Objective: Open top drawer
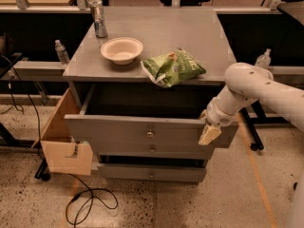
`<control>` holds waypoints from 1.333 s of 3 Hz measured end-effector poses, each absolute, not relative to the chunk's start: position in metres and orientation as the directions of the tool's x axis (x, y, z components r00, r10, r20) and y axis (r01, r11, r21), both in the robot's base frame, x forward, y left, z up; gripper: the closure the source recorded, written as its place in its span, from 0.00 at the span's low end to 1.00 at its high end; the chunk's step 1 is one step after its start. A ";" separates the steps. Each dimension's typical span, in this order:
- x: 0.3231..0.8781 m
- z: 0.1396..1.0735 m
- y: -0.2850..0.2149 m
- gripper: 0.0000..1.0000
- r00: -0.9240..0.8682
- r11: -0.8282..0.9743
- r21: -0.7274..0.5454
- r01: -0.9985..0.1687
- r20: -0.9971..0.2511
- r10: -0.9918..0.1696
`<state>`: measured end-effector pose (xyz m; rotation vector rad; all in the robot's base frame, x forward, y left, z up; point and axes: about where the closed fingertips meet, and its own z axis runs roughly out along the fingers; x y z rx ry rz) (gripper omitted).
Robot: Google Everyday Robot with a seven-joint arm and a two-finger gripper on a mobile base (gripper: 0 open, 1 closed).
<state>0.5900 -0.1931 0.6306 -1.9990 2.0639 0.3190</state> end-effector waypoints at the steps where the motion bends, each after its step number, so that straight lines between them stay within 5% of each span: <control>1: 0.590 0.634 -0.193 0.84 -0.027 0.035 -0.017 -0.999 -0.327 -0.945; 2: 0.579 0.641 -0.189 1.00 -0.019 0.031 -0.031 -0.999 -0.329 -0.944; 4: 0.561 0.640 -0.188 1.00 -0.038 0.053 -0.036 -0.998 -0.338 -0.940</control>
Offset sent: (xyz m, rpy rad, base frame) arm -0.0364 0.0116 0.0349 0.0057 -0.0619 0.0092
